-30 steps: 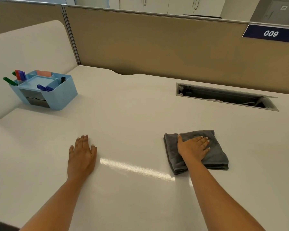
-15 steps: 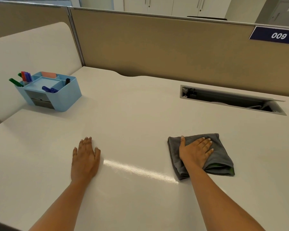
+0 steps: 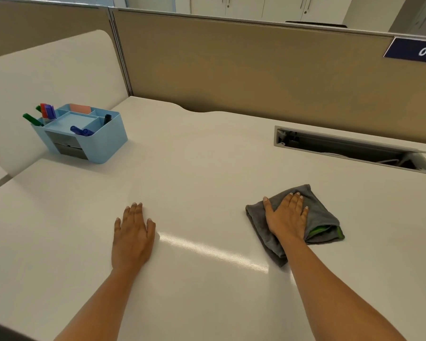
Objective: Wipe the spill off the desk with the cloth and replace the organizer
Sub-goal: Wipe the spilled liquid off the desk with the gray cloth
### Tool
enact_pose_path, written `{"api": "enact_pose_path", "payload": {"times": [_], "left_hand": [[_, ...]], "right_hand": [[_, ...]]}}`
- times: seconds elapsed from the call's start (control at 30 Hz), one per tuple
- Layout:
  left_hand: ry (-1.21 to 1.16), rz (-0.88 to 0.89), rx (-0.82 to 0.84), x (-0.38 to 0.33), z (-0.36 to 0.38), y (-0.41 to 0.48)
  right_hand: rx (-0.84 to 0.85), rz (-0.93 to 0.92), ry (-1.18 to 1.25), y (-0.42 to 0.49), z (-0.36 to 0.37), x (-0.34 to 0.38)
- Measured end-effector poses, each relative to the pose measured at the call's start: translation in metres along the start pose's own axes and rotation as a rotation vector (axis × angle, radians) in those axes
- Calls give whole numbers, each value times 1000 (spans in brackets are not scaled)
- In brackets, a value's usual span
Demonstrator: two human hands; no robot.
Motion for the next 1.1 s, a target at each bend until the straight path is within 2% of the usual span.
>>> {"api": "enact_pose_path", "payload": {"times": [0.73, 1.1], "left_hand": [[24, -13, -4, -1, -2, -1], [21, -25, 9, -3, -4, -1]], "right_hand": [[105, -533, -65, 25, 32, 134], [139, -681, -56, 9, 45, 162]]}}
Point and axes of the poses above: each hand's wrist, its own y-axis towards the middle knuckle, its own z-axis out of the palm, x = y × z, the point moved 6 cm from there along y, towards the middle knuckle, and after that the axes turned 1 degree about y, right-handed, at the moved point
